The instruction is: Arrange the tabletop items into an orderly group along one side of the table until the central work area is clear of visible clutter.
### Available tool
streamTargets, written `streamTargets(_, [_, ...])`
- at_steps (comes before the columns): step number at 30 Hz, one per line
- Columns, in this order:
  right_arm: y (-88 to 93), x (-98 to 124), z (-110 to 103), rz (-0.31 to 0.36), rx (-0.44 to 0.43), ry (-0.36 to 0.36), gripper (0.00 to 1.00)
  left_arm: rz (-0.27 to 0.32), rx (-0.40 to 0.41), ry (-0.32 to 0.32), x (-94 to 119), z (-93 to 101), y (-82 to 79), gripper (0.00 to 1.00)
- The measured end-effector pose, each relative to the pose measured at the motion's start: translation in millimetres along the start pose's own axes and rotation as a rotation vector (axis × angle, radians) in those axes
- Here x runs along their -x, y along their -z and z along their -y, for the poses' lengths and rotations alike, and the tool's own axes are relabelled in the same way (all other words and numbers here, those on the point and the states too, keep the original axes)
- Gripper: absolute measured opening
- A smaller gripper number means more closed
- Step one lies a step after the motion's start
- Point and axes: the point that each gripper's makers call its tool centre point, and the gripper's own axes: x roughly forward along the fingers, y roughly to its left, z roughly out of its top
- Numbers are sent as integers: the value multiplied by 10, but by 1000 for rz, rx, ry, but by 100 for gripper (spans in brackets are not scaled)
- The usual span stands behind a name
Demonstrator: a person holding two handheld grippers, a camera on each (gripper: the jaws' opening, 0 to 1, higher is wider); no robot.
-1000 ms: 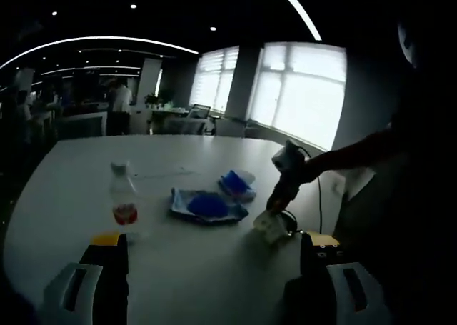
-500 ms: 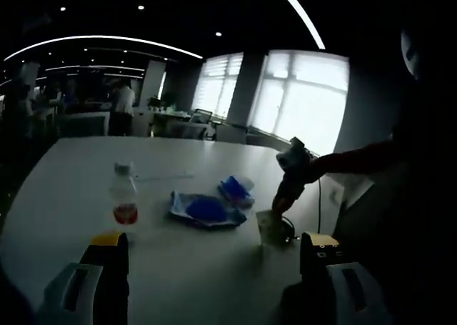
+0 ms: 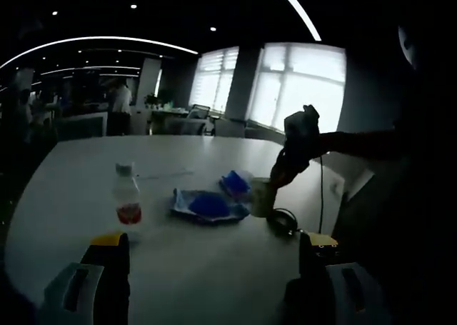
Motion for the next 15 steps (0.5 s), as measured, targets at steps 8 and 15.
streamTargets(8, [-196, -141, 88, -2, 112, 46, 0, 3, 1, -16, 75, -72, 23, 98])
streamTargets(15, [-315, -268, 199, 8, 183, 84, 0, -3, -1, -31, 114, -115, 49, 98])
